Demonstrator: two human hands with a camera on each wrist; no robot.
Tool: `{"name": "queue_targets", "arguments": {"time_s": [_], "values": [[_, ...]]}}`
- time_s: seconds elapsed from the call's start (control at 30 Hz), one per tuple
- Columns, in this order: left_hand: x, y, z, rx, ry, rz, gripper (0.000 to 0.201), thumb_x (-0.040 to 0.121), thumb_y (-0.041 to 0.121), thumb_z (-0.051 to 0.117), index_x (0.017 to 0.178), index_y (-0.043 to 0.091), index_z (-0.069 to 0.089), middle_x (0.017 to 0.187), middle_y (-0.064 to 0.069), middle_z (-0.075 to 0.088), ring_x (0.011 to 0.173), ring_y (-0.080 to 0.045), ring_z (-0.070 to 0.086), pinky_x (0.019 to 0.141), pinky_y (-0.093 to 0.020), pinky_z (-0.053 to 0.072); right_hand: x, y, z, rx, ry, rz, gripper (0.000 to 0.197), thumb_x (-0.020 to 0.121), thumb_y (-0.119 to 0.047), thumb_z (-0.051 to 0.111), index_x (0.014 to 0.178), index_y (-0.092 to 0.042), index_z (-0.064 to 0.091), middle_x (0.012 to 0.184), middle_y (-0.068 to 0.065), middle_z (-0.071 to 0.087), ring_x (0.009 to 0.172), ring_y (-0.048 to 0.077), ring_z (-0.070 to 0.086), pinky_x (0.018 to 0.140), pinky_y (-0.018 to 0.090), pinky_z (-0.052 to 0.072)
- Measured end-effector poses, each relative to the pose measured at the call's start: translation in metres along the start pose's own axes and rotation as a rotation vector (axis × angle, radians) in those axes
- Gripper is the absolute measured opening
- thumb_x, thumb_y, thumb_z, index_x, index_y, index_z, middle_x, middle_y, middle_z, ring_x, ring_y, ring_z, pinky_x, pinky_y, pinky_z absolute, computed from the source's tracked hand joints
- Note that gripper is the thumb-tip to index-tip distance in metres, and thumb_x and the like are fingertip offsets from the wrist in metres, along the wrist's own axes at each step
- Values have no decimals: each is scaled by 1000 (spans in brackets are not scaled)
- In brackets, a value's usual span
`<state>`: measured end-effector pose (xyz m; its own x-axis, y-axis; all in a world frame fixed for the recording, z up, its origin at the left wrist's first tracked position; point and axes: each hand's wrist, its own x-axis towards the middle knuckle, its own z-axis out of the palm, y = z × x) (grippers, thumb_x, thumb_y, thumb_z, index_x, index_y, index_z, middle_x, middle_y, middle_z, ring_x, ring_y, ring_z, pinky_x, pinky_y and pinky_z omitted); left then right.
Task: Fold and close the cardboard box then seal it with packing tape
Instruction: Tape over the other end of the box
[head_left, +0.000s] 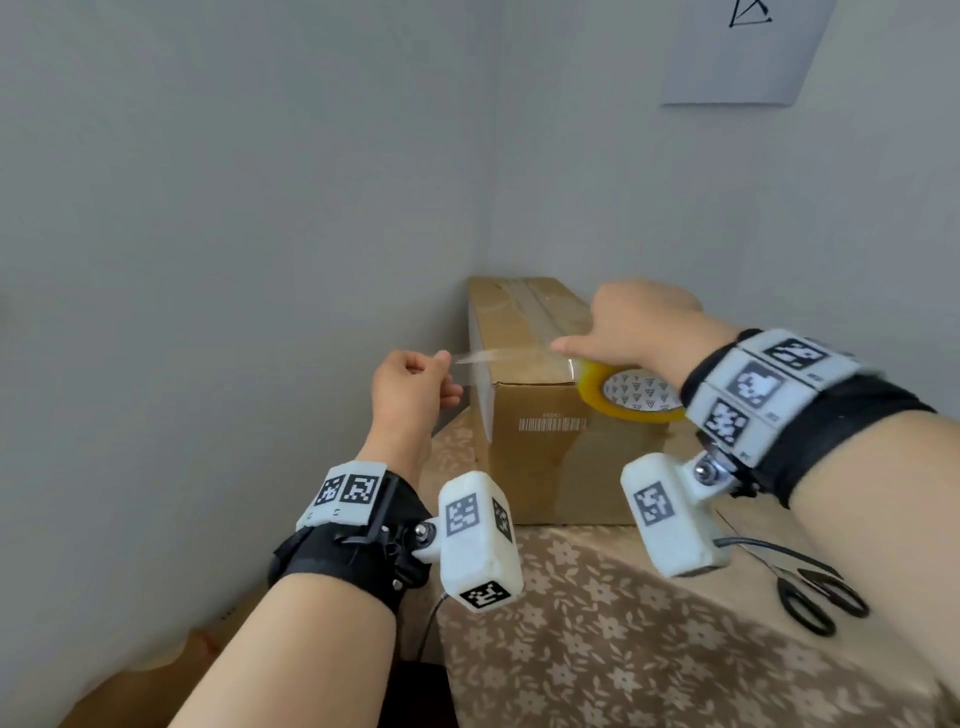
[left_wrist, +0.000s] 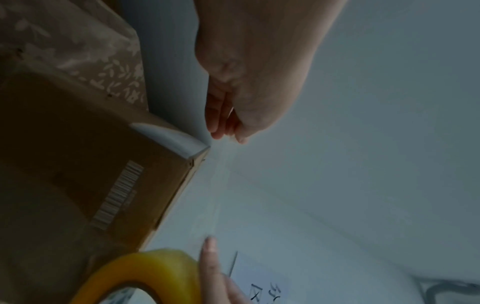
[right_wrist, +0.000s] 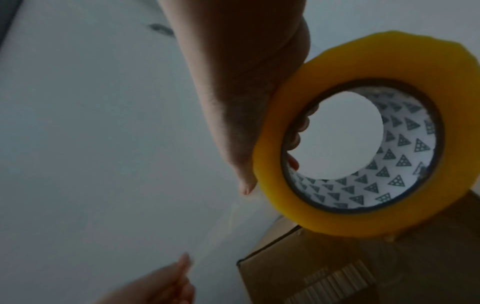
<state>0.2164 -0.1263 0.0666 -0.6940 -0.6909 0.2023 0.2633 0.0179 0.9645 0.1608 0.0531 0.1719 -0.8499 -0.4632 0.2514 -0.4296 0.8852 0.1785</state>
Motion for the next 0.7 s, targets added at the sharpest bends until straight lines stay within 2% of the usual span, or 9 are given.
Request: {"name": "queue_targets", "arguments": {"time_s": [0.1, 0.17, 0.23, 0.27, 0.33, 0.43, 0.53, 0.6, 0.7], "values": [[-5, 0, 1, -16, -46, -23, 21, 92, 19, 59, 75, 12, 49, 64, -5, 57, 52, -11, 59, 54, -21, 53, -9, 18, 3, 284, -25, -55, 55, 78, -68, 54, 84, -14, 62, 82, 2, 62, 77, 19, 57, 67, 33, 45], [-7, 4, 3, -35, -42, -29, 21, 92, 19, 59, 75, 11, 50, 62, -4, 57, 50, -10, 57, 50, -18, 51, -21, 24, 0, 516, -90, -59, 56, 68, -69, 65, 96, -22, 58, 88, -4, 61, 82, 12, 57, 66, 31, 44], [-8, 7, 4, -67, -26, -37, 23, 92, 18, 59, 73, 12, 49, 60, -3, 55, 51, -11, 55, 47, -17, 49, -32, 27, 0, 578, -196, -101, 63, 59, -65, 74, 106, -30, 51, 89, -7, 58, 80, 9, 56, 64, 30, 43], [-9, 7, 4, -66, -19, -39, 23, 92, 18, 59, 72, 12, 49, 60, -3, 55, 51, -12, 54, 46, -17, 48, -35, 29, 2, 588, -217, -129, 64, 60, -58, 79, 110, -32, 48, 89, -5, 58, 79, 11, 57, 65, 31, 45], [-10, 6, 5, -36, -10, -35, 23, 92, 20, 60, 73, 13, 49, 62, -3, 56, 51, -11, 54, 48, -19, 49, -37, 34, 6, 603, -130, -177, 58, 68, -44, 81, 114, -32, 49, 91, -2, 59, 81, 19, 57, 66, 32, 46], [-9, 8, 8, -18, -4, -25, 21, 91, 21, 60, 75, 12, 51, 64, -3, 57, 51, -11, 54, 50, -19, 50, -35, 40, 5, 462, 90, -214, 44, 79, -44, 71, 120, -39, 55, 110, -4, 55, 101, 19, 51, 77, 31, 41], [-8, 9, 12, -8, -14, -15, 20, 91, 21, 60, 76, 11, 53, 63, -2, 58, 50, -10, 53, 48, -18, 49, -29, 33, 5, 2, 185, -276, 36, 91, -44, 56, 127, -45, 54, 116, 0, 49, 113, 23, 45, 91, 34, 32], [-7, 6, 12, 13, -13, -24, 19, 91, 21, 61, 78, 10, 53, 63, -2, 59, 50, -10, 53, 46, -16, 48, -24, 23, 7, -138, 184, -298, 33, 94, -41, 52, 127, -45, 55, 118, 0, 47, 113, 24, 43, 92, 33, 29], [-3, -2, 9, 34, 6, -43, 18, 91, 21, 61, 80, 8, 54, 65, -3, 59, 52, -11, 54, 51, -19, 50, -16, 10, 8, -182, 105, -329, 31, 96, -35, 51, 126, -41, 57, 121, 0, 48, 114, 25, 42, 90, 34, 30]]}}
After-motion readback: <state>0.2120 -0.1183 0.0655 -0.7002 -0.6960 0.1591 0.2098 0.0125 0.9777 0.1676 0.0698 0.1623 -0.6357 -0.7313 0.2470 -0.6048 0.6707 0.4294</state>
